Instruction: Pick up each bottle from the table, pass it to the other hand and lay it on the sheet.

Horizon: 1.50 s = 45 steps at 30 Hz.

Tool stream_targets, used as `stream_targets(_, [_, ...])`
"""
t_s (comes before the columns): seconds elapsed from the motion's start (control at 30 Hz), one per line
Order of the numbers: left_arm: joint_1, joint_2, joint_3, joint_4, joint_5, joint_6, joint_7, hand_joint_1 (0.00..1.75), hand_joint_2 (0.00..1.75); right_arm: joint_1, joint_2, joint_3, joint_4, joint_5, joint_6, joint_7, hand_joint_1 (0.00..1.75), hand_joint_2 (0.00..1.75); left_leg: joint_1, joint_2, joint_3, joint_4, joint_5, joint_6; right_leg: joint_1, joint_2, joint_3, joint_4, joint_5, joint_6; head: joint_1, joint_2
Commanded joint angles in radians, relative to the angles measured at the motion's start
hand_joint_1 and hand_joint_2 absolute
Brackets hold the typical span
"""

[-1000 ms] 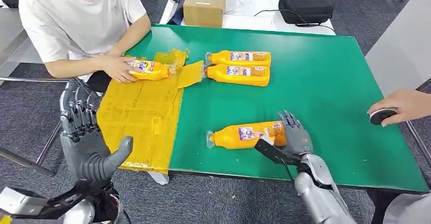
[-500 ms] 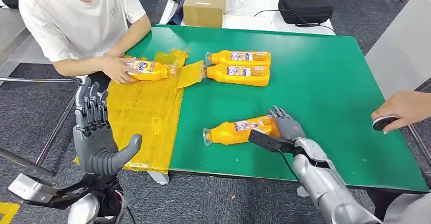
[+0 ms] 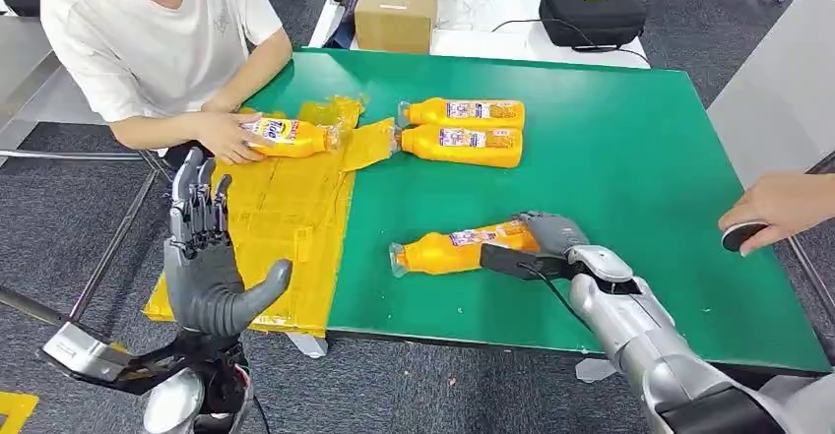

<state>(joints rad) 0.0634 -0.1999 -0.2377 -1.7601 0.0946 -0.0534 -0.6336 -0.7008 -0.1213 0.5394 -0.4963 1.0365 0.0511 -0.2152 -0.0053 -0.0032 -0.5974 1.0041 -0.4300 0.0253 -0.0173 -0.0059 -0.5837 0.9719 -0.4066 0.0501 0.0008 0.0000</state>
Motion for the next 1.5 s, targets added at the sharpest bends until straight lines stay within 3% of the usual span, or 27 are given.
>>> stream_targets(0.03, [0.003, 0.023, -0.008, 0.086, 0.007, -0.019, 0.028, 0.00, 1.75, -0.016, -0.025, 0.080, 0.132, -0.050, 0.076, -0.013, 1.75, 1.75, 0.000, -0.002, 0.004, -0.002, 0.000, -0.001, 0.001, -0.002, 0.004, -0.001, -0.001, -0.001, 0.000, 0.000])
stream_targets(0.2, [-0.008, 0.016, 0.019, 0.164, 0.073, -0.061, 0.045, 0.00, 1.75, -0.030, -0.075, 0.083, 0.140, -0.131, 0.201, -0.104, 1.75, 1.75, 0.001, -0.003, 0.007, -0.002, 0.000, -0.002, 0.001, -0.003, 0.008, -0.003, -0.001, -0.002, 0.000, 0.000])
stream_targets(0.37, [0.015, 0.013, 0.047, 0.155, 0.094, -0.072, 0.041, 0.00, 1.75, 0.031, -0.111, 0.030, 0.057, -0.260, 0.131, -0.210, 1.75, 1.75, 0.001, -0.004, 0.008, -0.001, 0.000, -0.001, 0.001, -0.003, 0.009, -0.003, -0.001, -0.001, 0.000, 0.000])
stream_targets(0.53, [0.025, 0.009, 0.051, 0.140, 0.091, -0.064, 0.039, 0.00, 1.75, 0.060, -0.108, 0.014, 0.019, -0.305, 0.111, -0.209, 1.75, 1.75, 0.001, -0.001, 0.008, -0.001, -0.001, -0.002, 0.001, -0.001, 0.009, -0.002, -0.001, -0.003, 0.000, 0.000])
stream_targets(0.6, [0.058, -0.010, 0.068, 0.105, 0.013, 0.034, -0.004, 0.00, 1.75, 0.179, -0.068, -0.116, -0.125, -0.464, 0.028, -0.266, 1.75, 1.75, 0.001, -0.001, 0.008, -0.001, -0.001, -0.001, 0.001, -0.001, 0.009, -0.002, -0.001, -0.002, 0.000, 0.000])
stream_targets(0.7, [0.103, -0.032, 0.079, 0.080, 0.031, 0.076, 0.003, 0.00, 1.75, 0.386, -0.023, -0.225, -0.450, -0.578, -0.061, -0.275, 1.75, 1.75, 0.003, -0.001, 0.010, -0.002, -0.002, -0.002, 0.003, 0.000, 0.011, -0.004, -0.001, -0.003, 0.000, 0.000])
stream_targets(0.8, [0.136, -0.031, 0.078, 0.097, 0.046, 0.083, 0.001, 0.00, 1.75, 0.508, 0.016, -0.294, -0.654, -0.650, -0.085, -0.274, 1.75, 1.75, 0.003, 0.001, 0.008, -0.002, -0.003, -0.003, 0.003, 0.002, 0.009, -0.003, -0.002, -0.003, 0.000, 0.000])
stream_targets(1.0, [0.131, -0.031, 0.080, 0.102, 0.049, 0.082, 0.000, 0.00, 1.75, 0.497, 0.008, -0.300, -0.647, -0.653, -0.077, -0.268, 1.75, 1.75, 0.001, -0.002, -0.003, 0.000, -0.002, -0.002, 0.001, -0.001, -0.002, 0.000, -0.002, -0.001, -0.001, 0.000])
stream_targets(1.13, [0.132, -0.033, 0.081, 0.105, 0.055, 0.082, 0.010, 0.00, 1.75, 0.499, 0.029, -0.331, -0.642, -0.690, -0.079, -0.298, 1.75, 1.75, 0.001, 0.001, -0.002, 0.000, -0.002, -0.002, 0.001, 0.001, -0.001, 0.000, -0.002, -0.002, 0.000, 0.000])
stream_targets(1.2, [0.147, -0.024, 0.073, 0.125, 0.090, 0.050, 0.055, 0.00, 1.75, 0.536, 0.062, -0.367, -0.690, -0.720, -0.077, -0.315, 1.75, 1.75, 0.001, 0.000, -0.001, 0.000, -0.002, -0.002, 0.001, 0.000, -0.001, 0.000, -0.002, -0.002, 0.000, 0.000])
stream_targets(1.27, [0.166, 0.024, 0.031, 0.196, 0.237, -0.123, 0.190, 0.00, 1.75, 0.559, 0.103, -0.378, -0.726, -0.777, -0.018, -0.329, 1.75, 1.75, 0.000, -0.001, 0.000, -0.001, -0.002, -0.002, 0.000, 0.000, 0.000, -0.001, -0.002, -0.002, 0.000, 0.000])
stream_targets(1.4, [0.231, 0.012, 0.038, 0.170, 0.103, -0.101, 0.062, 0.00, 1.75, 0.505, 0.221, -0.282, -0.683, -0.785, -0.003, -0.324, 1.75, 1.75, 0.001, 0.006, 0.003, -0.003, -0.004, -0.003, 0.001, 0.007, 0.001, -0.002, -0.002, -0.003, 0.000, 0.000])
stream_targets(1.5, [0.242, -0.007, 0.013, 0.095, -0.020, -0.050, 0.011, 0.00, 1.75, 0.502, 0.229, -0.212, -0.694, -0.789, -0.022, -0.307, 1.75, 1.75, 0.001, 0.008, 0.000, -0.001, -0.004, -0.003, 0.001, 0.009, -0.003, 0.001, -0.001, -0.002, -0.001, 0.000])
